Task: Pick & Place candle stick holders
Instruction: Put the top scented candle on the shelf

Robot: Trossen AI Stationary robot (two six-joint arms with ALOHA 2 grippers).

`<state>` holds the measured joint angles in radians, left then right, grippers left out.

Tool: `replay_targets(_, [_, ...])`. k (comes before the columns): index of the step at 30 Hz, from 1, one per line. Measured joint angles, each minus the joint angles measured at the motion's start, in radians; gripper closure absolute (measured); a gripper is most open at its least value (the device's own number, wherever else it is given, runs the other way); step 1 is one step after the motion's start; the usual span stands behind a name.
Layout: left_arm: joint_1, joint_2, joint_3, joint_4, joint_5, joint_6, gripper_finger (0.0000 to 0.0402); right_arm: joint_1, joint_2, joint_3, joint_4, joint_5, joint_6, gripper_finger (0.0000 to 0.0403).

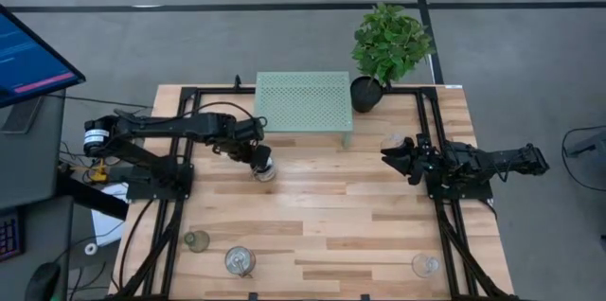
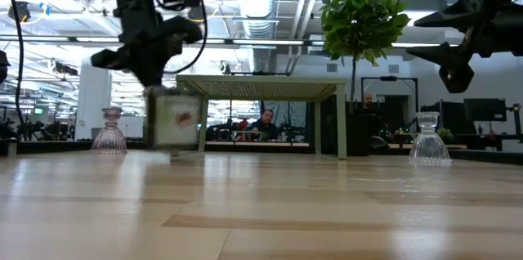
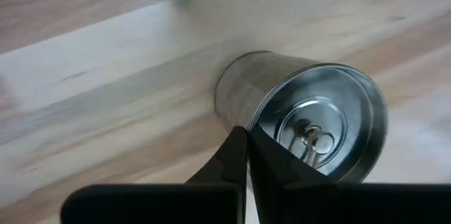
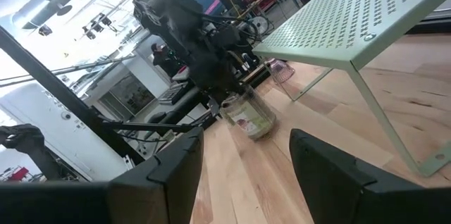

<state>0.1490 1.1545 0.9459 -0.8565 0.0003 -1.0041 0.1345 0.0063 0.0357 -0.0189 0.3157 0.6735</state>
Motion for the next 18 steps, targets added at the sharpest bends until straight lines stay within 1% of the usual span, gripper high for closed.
replay_targets(2, [-0.021,-0.001,0.032,-0.001,0.019,-0.017,0.04,0.0,0.0,0.0,0.0,0.0,0.0,0.0198])
replay_targets(5, [-0.057,-0.001,0.093,-0.007,0.075,-0.062,0.04,0.0,0.0,0.0,0.0,0.0,0.0,0.0198])
replay_targets(7, [-0.083,-0.001,0.152,-0.006,0.098,-0.1,0.0401,0.0,0.0,0.0,0.0,0.0,0.0,0.0198])
replay_targets(9, [-0.105,-0.001,0.222,-0.002,0.098,-0.12,0.0401,0.0,0.0,0.0,-0.001,0.0,0.0,0.0198])
replay_targets(11, [-0.112,-0.001,0.292,0.0,0.065,-0.128,0.0401,0.0,0.0,0.0,-0.002,0.0,0.0,0.0198])
replay_targets(14, [-0.096,-0.002,0.38,-0.001,-0.047,-0.129,0.0401,0.0,0.0,0.0,-0.003,0.0,-0.003,0.0198])
replay_targets(16, [-0.059,-0.001,0.428,-0.003,-0.115,-0.109,0.0401,0.0,0.0,0.0,-0.003,0.0,-0.003,0.0198])
replay_targets(18, [-0.005,0.0,0.471,-0.006,-0.148,-0.071,0.0401,0.0,0.0,0.0,-0.003,0.0,-0.003,0.0198])
